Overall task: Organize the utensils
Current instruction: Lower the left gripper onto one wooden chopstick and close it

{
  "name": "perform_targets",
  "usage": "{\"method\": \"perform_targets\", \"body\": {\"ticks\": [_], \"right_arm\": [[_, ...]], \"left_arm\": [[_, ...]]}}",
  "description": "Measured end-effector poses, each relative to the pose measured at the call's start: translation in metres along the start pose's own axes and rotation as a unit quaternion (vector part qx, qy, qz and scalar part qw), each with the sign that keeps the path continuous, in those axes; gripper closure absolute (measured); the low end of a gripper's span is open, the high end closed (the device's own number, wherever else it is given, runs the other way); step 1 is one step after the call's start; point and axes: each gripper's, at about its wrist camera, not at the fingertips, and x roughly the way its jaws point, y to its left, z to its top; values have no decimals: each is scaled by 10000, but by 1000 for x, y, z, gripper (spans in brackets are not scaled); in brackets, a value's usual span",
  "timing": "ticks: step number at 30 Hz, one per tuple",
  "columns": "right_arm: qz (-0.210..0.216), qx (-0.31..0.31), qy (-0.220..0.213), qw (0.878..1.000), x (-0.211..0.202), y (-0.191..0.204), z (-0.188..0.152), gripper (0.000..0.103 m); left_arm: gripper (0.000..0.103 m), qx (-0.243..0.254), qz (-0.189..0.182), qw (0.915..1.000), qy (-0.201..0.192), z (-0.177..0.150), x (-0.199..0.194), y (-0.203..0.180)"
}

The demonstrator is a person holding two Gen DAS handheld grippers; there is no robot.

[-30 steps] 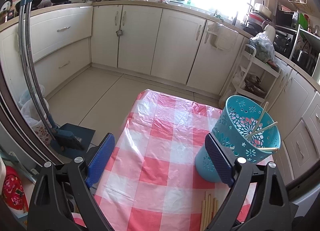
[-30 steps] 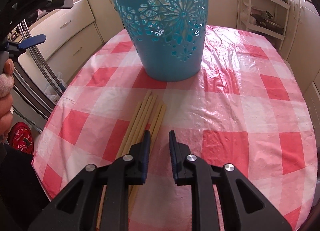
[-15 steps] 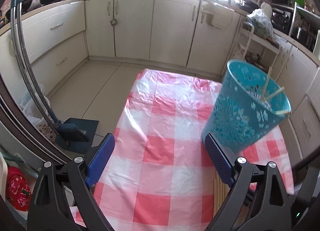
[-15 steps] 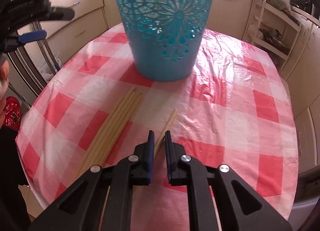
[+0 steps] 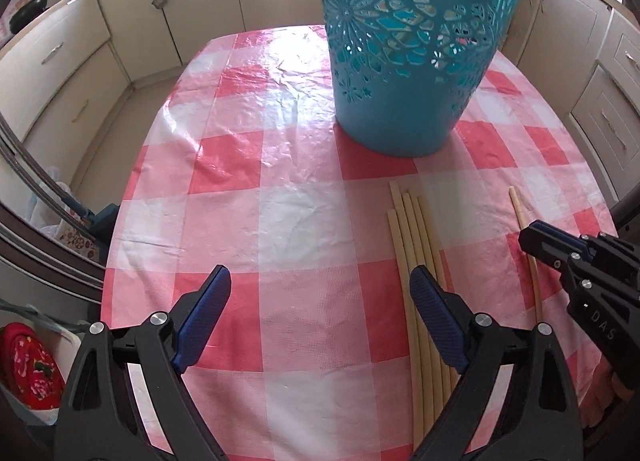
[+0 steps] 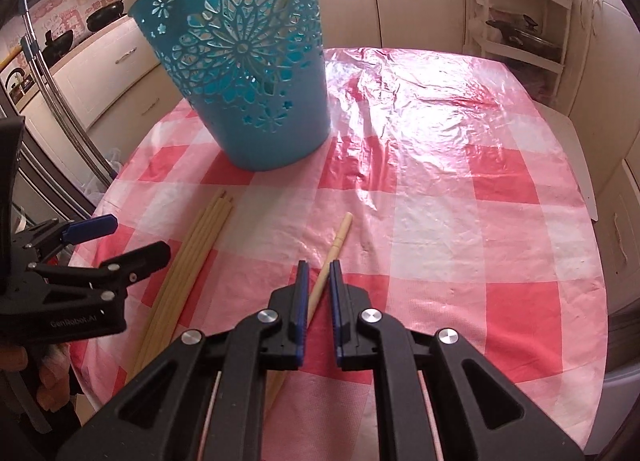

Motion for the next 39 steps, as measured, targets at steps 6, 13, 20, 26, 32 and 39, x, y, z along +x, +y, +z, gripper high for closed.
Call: {"method": "perform_targets", "body": {"ticks": [6,13,20,26,32,39], "right_arm": [[36,36,10,10000,-1,0,-1,91],[23,5,-13,10000,0,2,-1,91],[74,-47,-50,9999,2,5,-1,91],[145,-61,-67,9999,4,8,0,91],[114,-14,-113,9999,5,8,1,91],[115,-251,-127,9995,9,17,5,91]], "left_arm": [[16,169,142,9998,33,-5,3,-5],[29,224,47,9997,22,-2,3,-4],[80,449,-282,9985,-121,4,2,-17],[98,503,-236,9983,-161,6,4,-18],[96,271,-166,9994,-161,11,10,-6],[98,292,-153,9992,-220,14,12,-5]]}}
